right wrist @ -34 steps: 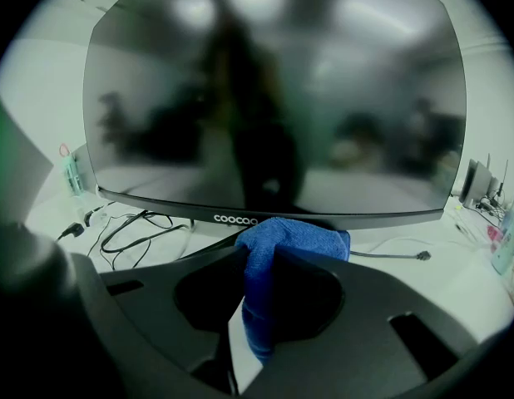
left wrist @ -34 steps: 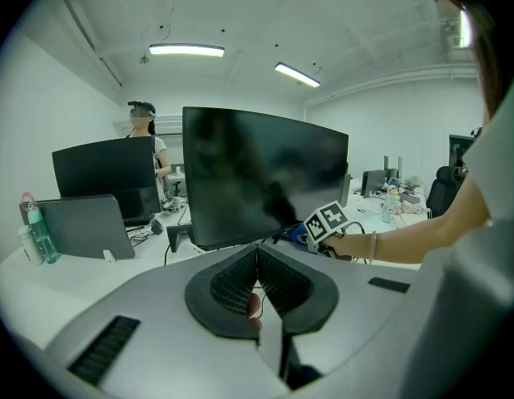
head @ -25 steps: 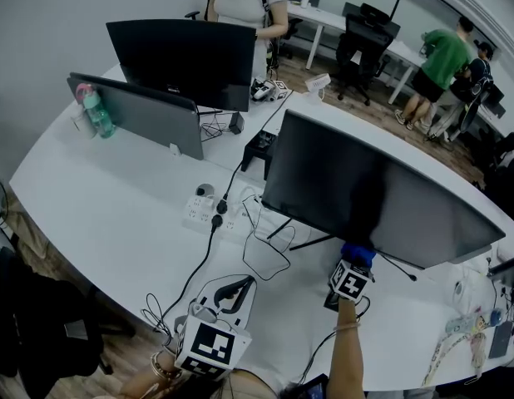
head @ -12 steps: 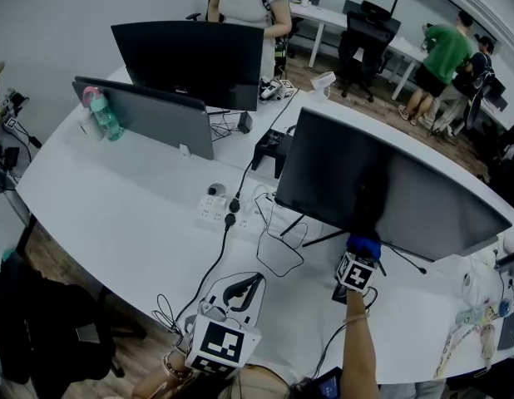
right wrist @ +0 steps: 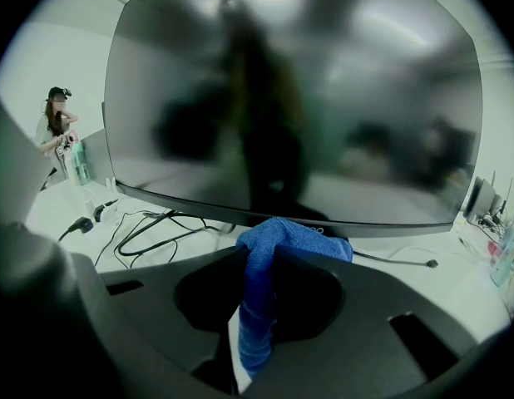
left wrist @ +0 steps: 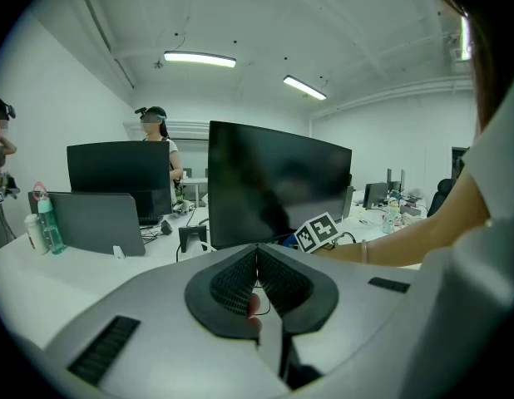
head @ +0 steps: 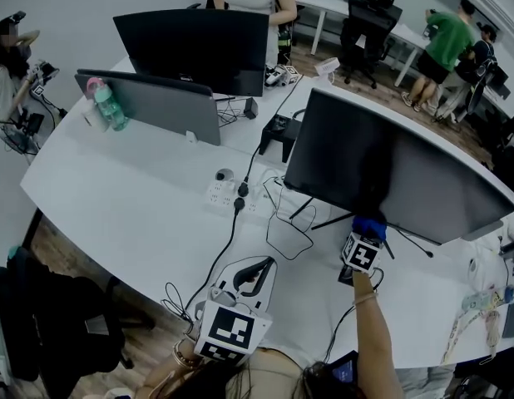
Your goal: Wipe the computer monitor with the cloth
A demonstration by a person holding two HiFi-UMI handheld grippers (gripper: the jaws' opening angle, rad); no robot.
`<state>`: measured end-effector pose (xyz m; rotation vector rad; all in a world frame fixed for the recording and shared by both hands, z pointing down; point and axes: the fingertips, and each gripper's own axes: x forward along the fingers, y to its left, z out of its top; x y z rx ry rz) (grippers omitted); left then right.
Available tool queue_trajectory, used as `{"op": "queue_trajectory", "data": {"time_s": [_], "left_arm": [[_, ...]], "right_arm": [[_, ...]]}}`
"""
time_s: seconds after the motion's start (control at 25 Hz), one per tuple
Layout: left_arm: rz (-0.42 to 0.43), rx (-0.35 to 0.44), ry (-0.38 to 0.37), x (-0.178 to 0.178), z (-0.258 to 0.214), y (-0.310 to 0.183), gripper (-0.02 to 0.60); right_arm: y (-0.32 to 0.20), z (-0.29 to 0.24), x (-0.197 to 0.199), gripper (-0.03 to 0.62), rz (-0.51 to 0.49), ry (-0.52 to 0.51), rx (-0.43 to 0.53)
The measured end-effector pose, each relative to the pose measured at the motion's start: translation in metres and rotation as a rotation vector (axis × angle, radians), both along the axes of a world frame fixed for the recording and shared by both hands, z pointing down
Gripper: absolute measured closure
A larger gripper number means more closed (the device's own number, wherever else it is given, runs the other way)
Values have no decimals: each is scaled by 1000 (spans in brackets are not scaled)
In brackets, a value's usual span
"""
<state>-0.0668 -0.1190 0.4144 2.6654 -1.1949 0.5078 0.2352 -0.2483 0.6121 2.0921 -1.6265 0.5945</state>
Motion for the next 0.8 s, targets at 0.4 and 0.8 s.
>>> {"op": "queue_trajectory", "data": {"time_s": [0.4,0.8], "left_arm": [[28,0,28,5,-5,11,572],[18,5,37,-3,-6,18,572]], "right_arm": [[0,-7,-12,522,-59,57,-7],[-5,-11,-36,522,-115,74,-3]]}}
